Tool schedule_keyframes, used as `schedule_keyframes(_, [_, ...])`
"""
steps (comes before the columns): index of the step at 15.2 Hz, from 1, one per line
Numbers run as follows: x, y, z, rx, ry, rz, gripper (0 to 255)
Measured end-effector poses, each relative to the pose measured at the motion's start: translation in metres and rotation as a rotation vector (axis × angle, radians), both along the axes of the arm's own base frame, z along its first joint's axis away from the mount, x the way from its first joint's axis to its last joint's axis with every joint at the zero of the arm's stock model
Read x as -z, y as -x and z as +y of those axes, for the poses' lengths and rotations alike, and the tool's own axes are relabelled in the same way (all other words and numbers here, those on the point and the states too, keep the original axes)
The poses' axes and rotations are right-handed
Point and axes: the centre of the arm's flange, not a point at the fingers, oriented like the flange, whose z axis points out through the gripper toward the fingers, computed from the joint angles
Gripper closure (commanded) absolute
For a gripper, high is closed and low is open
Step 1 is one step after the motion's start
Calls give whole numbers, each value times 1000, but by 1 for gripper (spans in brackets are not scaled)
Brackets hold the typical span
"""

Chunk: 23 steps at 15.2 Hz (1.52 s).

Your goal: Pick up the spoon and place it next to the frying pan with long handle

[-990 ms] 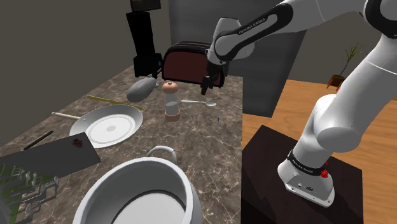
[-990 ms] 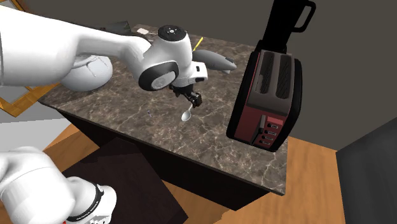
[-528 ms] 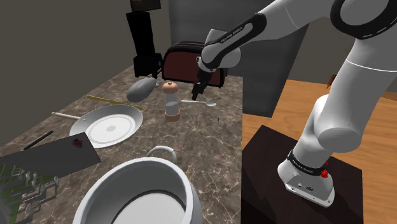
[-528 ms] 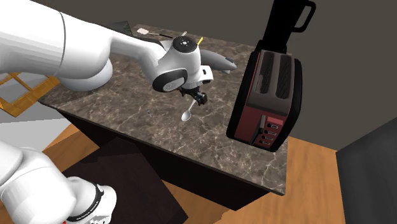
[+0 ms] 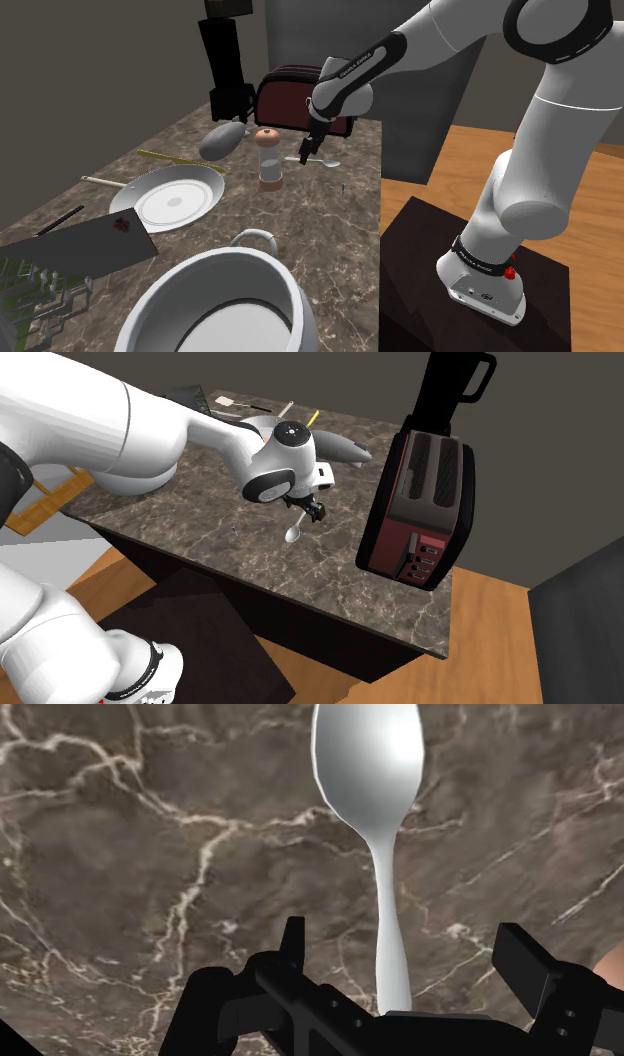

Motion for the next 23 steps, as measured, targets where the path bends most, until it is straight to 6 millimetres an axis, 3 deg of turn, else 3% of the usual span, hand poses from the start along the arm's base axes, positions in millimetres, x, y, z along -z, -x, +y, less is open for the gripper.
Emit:
schedule_keyframes(3, [0,0,0,0,0,0,0])
schedule_keyframes(4, [0,0,0,0,0,0,255])
schedule_keyframes(14, [0,0,0,0,0,0,255])
schedule_keyframes(23, [-42,-1,0,0,0,-1,255])
